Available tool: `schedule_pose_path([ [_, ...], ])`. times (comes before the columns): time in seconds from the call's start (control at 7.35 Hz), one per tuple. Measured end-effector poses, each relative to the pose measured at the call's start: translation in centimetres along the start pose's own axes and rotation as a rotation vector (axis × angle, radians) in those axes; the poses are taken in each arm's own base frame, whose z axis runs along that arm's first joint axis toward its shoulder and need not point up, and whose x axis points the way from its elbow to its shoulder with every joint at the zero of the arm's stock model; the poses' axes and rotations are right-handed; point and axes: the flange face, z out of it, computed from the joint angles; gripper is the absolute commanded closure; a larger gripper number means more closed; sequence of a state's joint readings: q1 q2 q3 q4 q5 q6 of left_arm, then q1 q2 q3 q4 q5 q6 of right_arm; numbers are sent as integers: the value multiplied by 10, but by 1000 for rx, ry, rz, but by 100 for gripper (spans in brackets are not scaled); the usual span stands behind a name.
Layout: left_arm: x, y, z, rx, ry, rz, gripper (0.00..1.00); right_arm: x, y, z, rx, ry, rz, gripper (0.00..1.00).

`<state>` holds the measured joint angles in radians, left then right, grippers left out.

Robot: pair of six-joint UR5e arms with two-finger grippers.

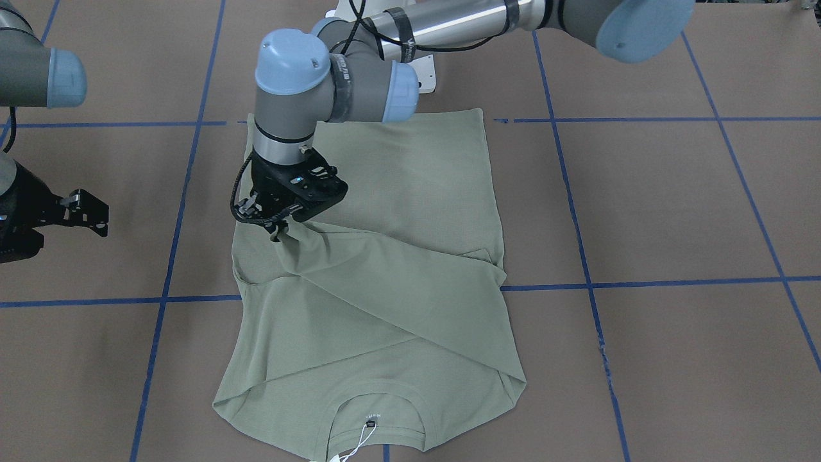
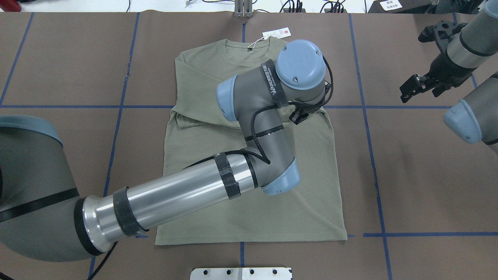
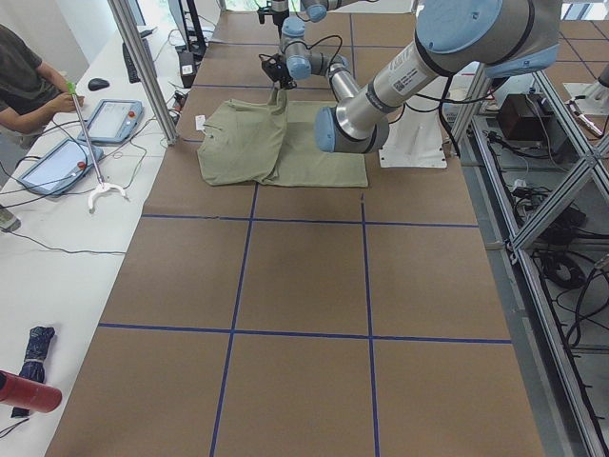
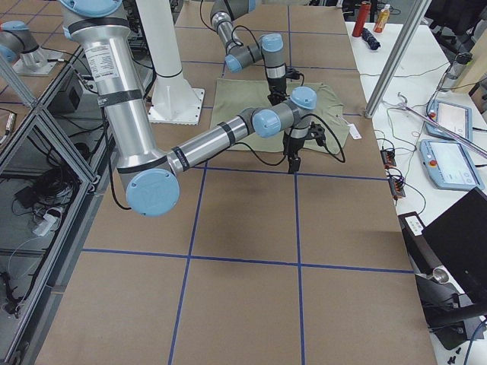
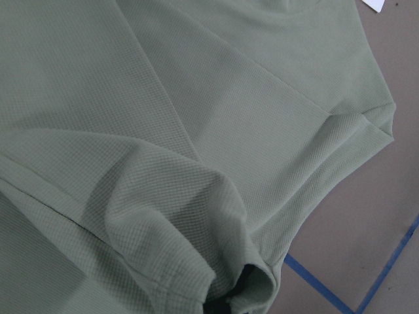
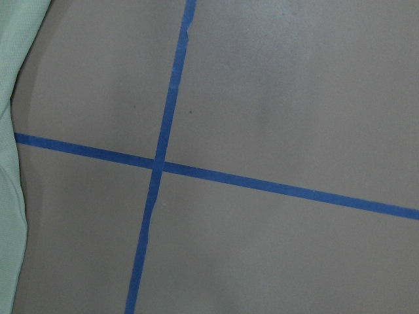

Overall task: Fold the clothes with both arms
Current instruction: 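Release the sleeve and withdraw the left gripper while the right gripper lowers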

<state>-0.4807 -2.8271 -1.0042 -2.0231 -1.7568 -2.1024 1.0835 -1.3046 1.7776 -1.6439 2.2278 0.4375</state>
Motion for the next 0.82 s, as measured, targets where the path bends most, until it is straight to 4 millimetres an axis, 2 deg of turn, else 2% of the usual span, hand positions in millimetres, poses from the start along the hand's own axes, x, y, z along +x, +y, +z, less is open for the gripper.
schedule_pose_path([
  [0.14,-6,15,16,-15,52,26,0,2,0,-1,-1,-4,-2,0],
  [0.27,-17,5,27,-10,77,78,0,2,0,-2,0,-7,-4,0],
  [0.41,-30,-23,30,10,88,125,0,1,0,-3,3,-8,-4,0],
  [0.54,-44,-50,23,23,93,164,0,-2,1,-6,8,-11,-4,0],
  [0.68,-60,-72,13,28,74,202,0,-6,3,-11,16,-16,2,0],
  [0.82,-84,-94,-5,32,28,249,0,-15,8,-15,23,-25,22,0],
])
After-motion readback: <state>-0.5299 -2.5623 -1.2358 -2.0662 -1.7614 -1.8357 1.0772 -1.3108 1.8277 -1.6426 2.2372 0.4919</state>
